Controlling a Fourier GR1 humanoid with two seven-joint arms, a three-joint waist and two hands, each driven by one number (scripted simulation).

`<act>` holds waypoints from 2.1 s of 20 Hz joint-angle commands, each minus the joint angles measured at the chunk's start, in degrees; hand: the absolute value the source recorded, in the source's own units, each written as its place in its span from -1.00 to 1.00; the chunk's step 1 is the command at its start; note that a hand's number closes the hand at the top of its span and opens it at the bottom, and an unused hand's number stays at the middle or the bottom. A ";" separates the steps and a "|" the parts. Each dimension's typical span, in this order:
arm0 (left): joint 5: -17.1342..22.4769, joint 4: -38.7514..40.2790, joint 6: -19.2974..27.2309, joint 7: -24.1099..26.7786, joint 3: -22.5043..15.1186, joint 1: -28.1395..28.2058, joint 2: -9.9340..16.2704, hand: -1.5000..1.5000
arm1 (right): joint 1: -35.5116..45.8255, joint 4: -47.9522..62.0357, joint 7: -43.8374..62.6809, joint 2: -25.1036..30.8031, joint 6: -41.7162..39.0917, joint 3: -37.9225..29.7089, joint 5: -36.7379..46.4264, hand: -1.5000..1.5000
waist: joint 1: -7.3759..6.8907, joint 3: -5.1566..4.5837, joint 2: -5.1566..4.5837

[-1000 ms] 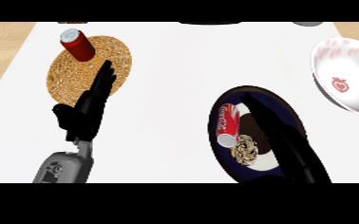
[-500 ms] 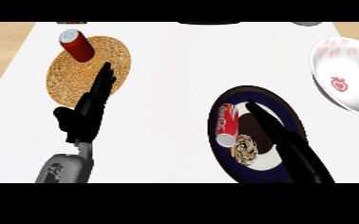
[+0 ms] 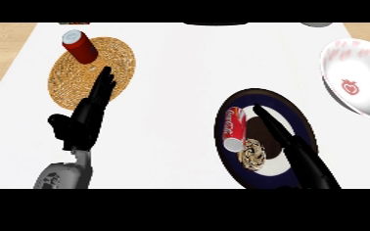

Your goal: Pick the cupcake from the plate and place it in the bowl

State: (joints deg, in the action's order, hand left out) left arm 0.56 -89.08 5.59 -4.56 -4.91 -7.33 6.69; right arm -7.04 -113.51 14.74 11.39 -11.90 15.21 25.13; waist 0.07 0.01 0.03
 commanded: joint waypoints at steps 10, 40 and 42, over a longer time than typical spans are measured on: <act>-2.20 1.50 -0.92 2.59 1.44 1.78 -2.02 0.00 | 2.51 13.61 -9.34 -4.41 2.13 -2.86 0.43 -1.00 | -0.10 0.00 -0.03; -1.67 -1.02 -5.27 -0.98 3.68 0.31 -1.49 0.00 | 10.87 34.35 -20.09 -6.64 6.80 2.19 18.07 1.00 | -0.23 0.00 -0.02; -4.98 -0.02 -0.46 -0.90 0.91 -0.84 -5.55 0.00 | 11.64 31.55 -14.96 -7.09 6.19 -5.32 12.29 1.00 | -0.04 0.00 0.00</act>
State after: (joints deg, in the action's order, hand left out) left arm -3.52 -87.84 3.84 -4.59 -2.61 -8.52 2.77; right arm 3.49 -82.30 -4.44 6.87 -5.67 14.30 40.97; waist 0.05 -0.26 0.33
